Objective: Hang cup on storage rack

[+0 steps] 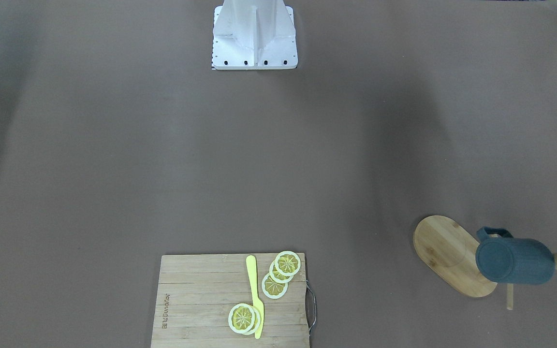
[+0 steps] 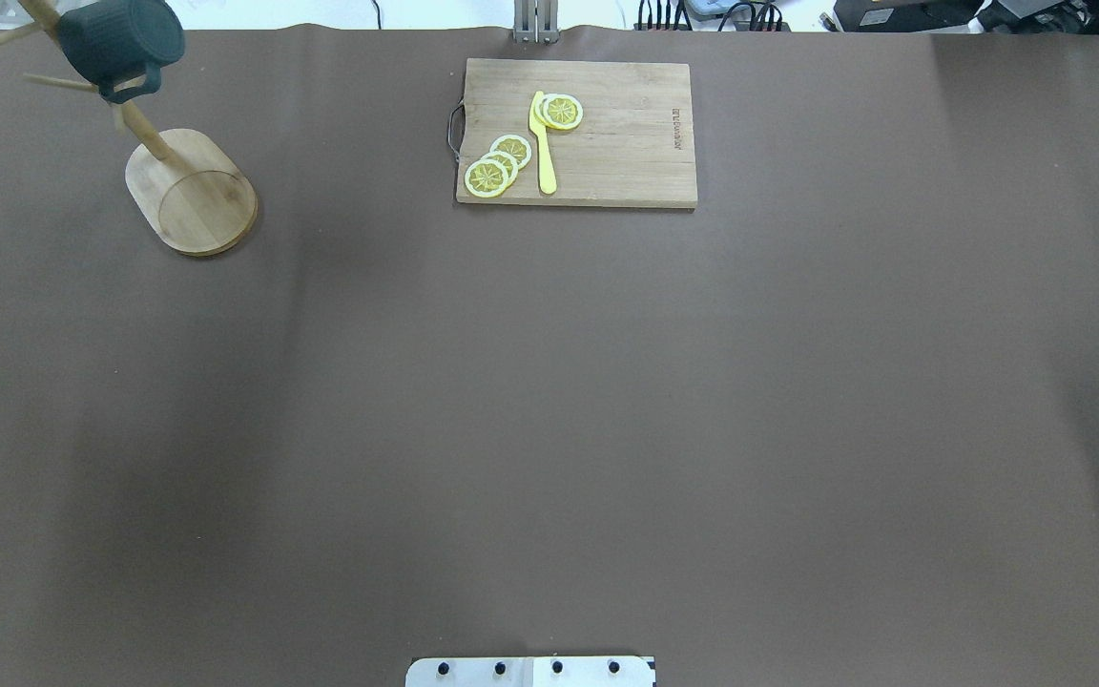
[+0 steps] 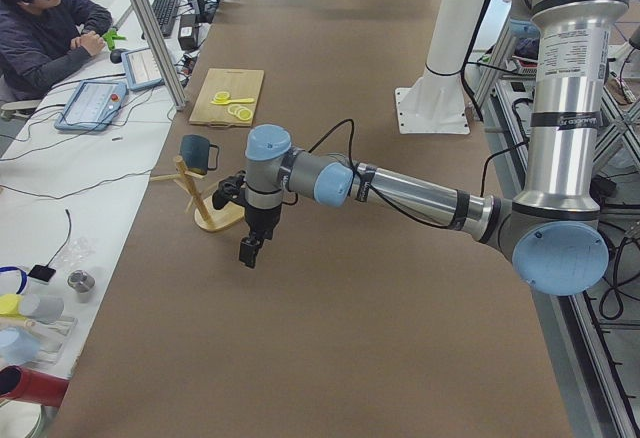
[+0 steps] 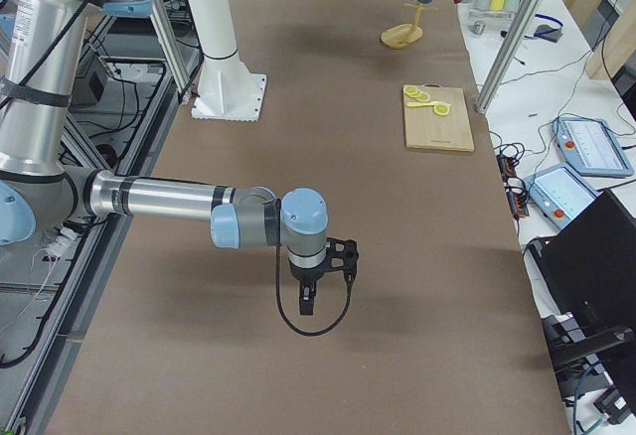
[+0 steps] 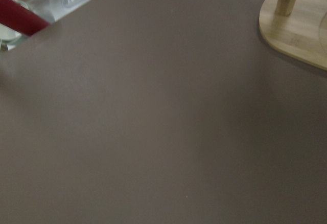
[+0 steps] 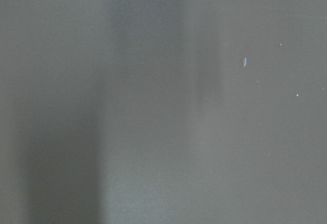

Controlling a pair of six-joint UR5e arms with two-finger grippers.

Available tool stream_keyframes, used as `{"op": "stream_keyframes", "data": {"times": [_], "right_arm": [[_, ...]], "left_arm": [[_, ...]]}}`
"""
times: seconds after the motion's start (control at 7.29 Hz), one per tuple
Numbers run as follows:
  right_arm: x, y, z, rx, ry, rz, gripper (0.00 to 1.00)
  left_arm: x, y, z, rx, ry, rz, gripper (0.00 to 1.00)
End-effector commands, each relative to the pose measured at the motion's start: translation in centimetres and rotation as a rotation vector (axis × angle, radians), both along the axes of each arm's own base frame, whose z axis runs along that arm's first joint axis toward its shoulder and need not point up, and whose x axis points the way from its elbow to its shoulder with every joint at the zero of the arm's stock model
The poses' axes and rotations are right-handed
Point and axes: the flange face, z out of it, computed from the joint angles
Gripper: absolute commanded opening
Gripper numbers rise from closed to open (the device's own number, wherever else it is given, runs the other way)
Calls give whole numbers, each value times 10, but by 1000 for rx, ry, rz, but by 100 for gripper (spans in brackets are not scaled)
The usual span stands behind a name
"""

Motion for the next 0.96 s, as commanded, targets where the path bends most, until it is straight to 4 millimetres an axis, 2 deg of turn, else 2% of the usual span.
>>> {"op": "stream_keyframes", "data": {"times": [0.0,0.27,0.41,0.55,0.69,0.82], "right_arm": [[0,-1,1,1,0,0,100],[0,-2,0,2,-2,0,100],[0,-2,-1,4,-2,0,100],[0,-2,-1,4,-2,0,100],[0,-2,1,-2,-1,1,100],[-1,-2,1,-3,-2,1,100]], "left_arm": [[-3,20,29,-187,60,-8,99],[-64,50,34,-183,160,-143,99],[-75,59,21,-168,205,-170,99],[-74,70,21,-191,252,-180,99],[-90,77,25,-195,290,-221,99],[-94,86,26,-195,295,-232,99]]}}
